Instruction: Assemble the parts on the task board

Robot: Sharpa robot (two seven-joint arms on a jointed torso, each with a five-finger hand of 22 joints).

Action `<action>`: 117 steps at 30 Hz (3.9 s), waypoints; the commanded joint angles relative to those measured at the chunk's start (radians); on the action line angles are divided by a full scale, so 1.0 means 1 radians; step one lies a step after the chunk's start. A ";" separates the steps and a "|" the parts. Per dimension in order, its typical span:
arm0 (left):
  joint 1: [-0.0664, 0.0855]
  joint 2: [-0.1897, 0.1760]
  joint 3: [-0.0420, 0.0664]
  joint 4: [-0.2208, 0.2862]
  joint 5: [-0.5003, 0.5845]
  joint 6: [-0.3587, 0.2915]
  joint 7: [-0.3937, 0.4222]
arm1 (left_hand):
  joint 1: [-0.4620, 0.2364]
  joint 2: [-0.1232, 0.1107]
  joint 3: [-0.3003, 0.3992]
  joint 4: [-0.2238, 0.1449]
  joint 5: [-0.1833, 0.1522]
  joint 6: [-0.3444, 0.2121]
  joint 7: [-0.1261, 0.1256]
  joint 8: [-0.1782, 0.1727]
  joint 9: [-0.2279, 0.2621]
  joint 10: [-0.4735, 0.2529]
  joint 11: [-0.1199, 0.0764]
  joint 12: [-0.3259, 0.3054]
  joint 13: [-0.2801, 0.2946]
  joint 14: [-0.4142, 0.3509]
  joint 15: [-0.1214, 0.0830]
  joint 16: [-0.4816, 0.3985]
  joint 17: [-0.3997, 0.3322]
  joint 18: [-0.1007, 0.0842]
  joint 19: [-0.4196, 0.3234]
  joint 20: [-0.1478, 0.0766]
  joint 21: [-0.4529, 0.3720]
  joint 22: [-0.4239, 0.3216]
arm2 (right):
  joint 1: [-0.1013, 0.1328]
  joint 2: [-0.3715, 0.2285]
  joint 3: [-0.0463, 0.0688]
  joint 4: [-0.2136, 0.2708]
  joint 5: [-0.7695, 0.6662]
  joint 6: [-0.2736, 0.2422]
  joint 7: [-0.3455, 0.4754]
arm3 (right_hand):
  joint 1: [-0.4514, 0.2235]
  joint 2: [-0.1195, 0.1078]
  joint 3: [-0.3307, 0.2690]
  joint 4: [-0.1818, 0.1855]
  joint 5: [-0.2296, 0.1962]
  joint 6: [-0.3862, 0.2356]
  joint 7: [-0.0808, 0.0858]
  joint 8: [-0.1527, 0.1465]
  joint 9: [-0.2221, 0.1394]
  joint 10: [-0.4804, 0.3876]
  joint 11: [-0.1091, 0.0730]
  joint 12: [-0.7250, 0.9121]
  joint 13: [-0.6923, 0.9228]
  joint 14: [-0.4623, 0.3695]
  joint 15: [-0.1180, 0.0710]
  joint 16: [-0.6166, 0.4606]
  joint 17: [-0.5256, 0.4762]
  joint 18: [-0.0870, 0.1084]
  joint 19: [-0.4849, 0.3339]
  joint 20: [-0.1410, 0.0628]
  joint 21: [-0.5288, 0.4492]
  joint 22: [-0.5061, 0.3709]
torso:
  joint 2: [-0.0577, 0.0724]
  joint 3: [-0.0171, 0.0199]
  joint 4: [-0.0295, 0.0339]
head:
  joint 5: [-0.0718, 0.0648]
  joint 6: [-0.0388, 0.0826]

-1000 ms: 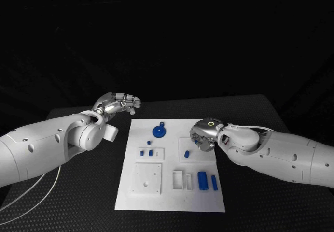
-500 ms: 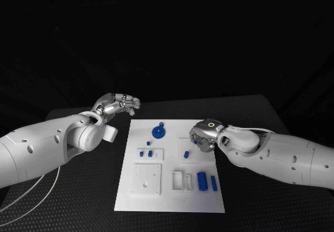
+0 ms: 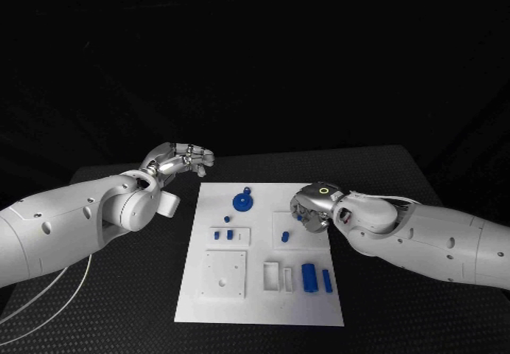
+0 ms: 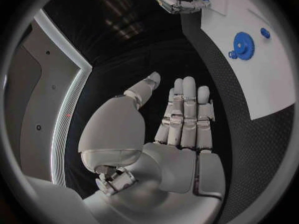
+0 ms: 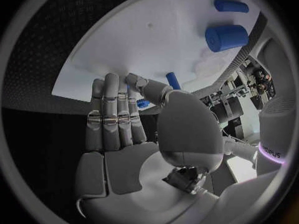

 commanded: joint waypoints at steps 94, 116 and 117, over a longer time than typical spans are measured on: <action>0.001 -0.004 0.000 0.003 0.000 0.020 -0.010 | -0.011 0.000 -0.002 -0.002 0.006 -0.015 0.004 -0.006 -0.002 -0.008 0.003 -0.001 -0.002 0.009 0.002 -0.010 0.010 0.012 0.008 -0.007 -0.011 0.006 | -0.002 0.002 -0.004 0.009 0.026 -0.059 -0.067 | -0.016 -0.066 -0.046 0.019 -0.005 -0.048 0.022 -0.038 0.029 -0.113 0.051 -0.071 0.009 -0.132 0.049 0.000 0.005 -0.003 -0.131 0.033 0.029 0.025 | -0.001 0.0013 -0.0022 | 0.003 -0.008; 0.001 -0.007 0.000 0.001 0.000 0.021 -0.013 | -0.010 0.000 -0.002 -0.003 0.006 -0.016 0.004 -0.006 -0.002 -0.009 0.003 -0.001 -0.003 0.010 0.002 -0.011 0.011 0.012 0.008 -0.007 -0.012 0.007 | -0.002 -0.007 -0.004 0.035 0.047 -0.056 -0.053 | -0.040 -0.071 -0.063 -0.024 -0.006 -0.076 0.033 -0.048 0.035 -0.146 0.063 -0.086 0.013 -0.154 0.058 -0.003 0.005 -0.007 -0.158 0.037 0.033 0.024 | 0.000 0.0007 -0.0010 | 0.002 -0.008; 0.001 -0.007 0.000 0.001 0.000 0.021 -0.014 | -0.010 0.000 -0.002 -0.003 0.006 -0.017 0.004 -0.006 -0.002 -0.009 0.004 -0.001 -0.003 0.010 0.002 -0.011 0.011 0.012 0.008 -0.007 -0.012 0.007 | -0.002 -0.007 -0.004 0.034 0.047 -0.051 -0.053 | -0.040 -0.071 -0.060 -0.021 -0.006 -0.073 0.032 -0.046 0.036 -0.142 0.061 -0.083 0.015 -0.152 0.057 -0.002 0.005 -0.006 -0.157 0.037 0.035 0.024 | 0.000 0.0006 -0.0007 | 0.002 -0.010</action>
